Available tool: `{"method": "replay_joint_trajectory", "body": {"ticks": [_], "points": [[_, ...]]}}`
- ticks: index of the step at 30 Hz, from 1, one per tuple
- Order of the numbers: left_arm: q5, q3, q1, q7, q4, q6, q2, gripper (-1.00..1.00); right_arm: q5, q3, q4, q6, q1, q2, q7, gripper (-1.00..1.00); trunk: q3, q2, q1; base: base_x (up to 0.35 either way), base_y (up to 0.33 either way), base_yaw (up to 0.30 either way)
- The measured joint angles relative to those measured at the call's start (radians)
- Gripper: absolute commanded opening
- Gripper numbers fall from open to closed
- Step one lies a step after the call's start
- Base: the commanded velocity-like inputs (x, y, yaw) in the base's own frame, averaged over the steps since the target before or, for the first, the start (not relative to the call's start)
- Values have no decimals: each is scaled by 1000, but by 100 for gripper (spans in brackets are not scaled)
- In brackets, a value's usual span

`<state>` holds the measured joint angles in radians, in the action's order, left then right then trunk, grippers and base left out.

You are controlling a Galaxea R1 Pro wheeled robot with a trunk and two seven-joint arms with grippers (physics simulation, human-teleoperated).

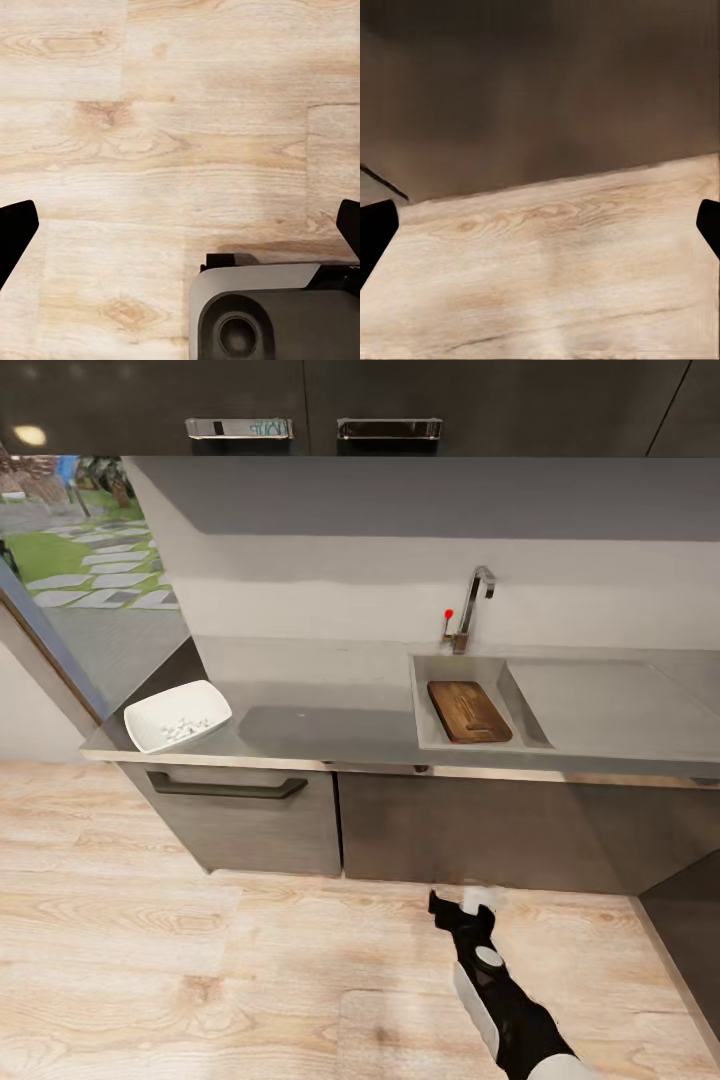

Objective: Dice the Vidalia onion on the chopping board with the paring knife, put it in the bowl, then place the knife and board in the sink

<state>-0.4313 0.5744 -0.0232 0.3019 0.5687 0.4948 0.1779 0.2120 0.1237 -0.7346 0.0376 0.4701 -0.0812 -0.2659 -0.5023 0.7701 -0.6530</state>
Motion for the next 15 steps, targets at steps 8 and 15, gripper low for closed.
{"method": "replay_joint_trajectory", "body": {"ticks": [8, 15], "points": [[0, -3, 0, 2, -1, 0, 0, 100, -32, -4, 464, 347, 0, 1, 71, 100, 0, 0, 0, 0, 0, 0], [-3, -7, 1, 7, -11, -1, 0, 100, -32, -5, 597, 415, 0, 3, 114, 100, 2, 0, 0, 0, 0, 0]]}}
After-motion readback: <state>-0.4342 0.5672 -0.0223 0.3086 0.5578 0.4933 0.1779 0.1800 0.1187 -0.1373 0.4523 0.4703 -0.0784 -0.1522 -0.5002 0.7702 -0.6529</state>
